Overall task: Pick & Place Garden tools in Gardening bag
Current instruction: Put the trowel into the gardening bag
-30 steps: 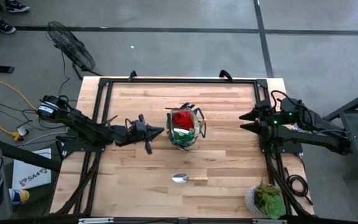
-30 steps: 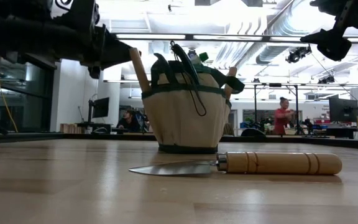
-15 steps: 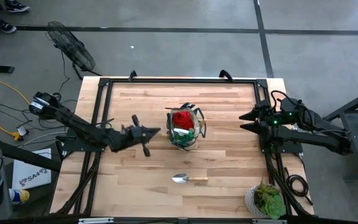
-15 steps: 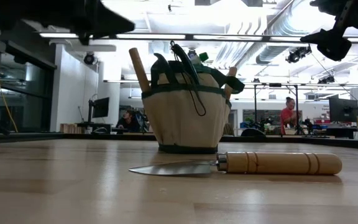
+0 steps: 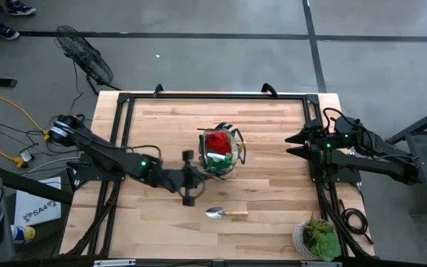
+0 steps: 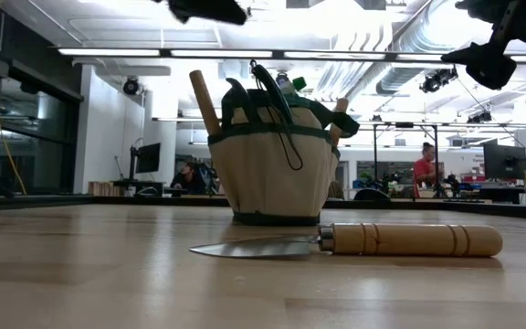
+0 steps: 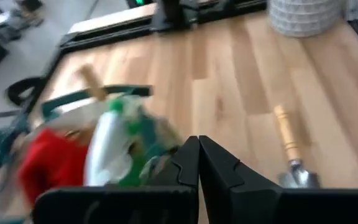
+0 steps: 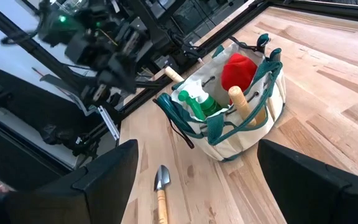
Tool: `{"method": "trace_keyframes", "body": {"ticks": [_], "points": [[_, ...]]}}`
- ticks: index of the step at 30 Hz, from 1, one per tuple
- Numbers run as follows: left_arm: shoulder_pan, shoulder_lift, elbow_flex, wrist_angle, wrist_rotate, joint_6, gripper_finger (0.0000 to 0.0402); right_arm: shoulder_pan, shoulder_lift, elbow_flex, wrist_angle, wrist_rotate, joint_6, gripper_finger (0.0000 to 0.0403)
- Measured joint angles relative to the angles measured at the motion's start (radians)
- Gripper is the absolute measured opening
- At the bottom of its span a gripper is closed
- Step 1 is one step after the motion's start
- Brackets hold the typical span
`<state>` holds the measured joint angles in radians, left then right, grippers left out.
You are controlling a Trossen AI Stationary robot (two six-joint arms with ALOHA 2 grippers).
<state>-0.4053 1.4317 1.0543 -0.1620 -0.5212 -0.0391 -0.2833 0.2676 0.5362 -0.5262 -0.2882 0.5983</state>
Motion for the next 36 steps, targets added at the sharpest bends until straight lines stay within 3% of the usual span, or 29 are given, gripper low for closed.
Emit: {"method": "trace_keyframes", "body": {"ticks": [5, 10, 18, 27, 36], "points": [[0.014, 0.123, 0.106, 0.0, 0.097, 0.002, 0.0023, 0.0, 0.0, 0.0, 0.0, 0.0, 0.0, 0.0321], [0.061, 0.231, 0.205, -0.034, 0.282, 0.003, 0.0083, 0.0, 0.0, 0.0, 0.0, 0.0, 0.0, 0.0321], [0.099, 0.405, 0.422, -0.179, 0.442, -0.075, 0.0163, 0.0, 0.0, 0.0, 0.0, 0.0, 0.0, 0.0321], [0.084, 0.584, 0.607, -0.345, 0.489, -0.124, 0.0215, 0.0, 0.007, -0.001, 0.003, 0.0, 0.0, 0.0321], [0.049, 0.743, 0.763, -0.366, 0.534, -0.124, 0.034, 0.0, 0.027, 0.001, 0.014, 0.001, 0.0, 0.0321]]}}
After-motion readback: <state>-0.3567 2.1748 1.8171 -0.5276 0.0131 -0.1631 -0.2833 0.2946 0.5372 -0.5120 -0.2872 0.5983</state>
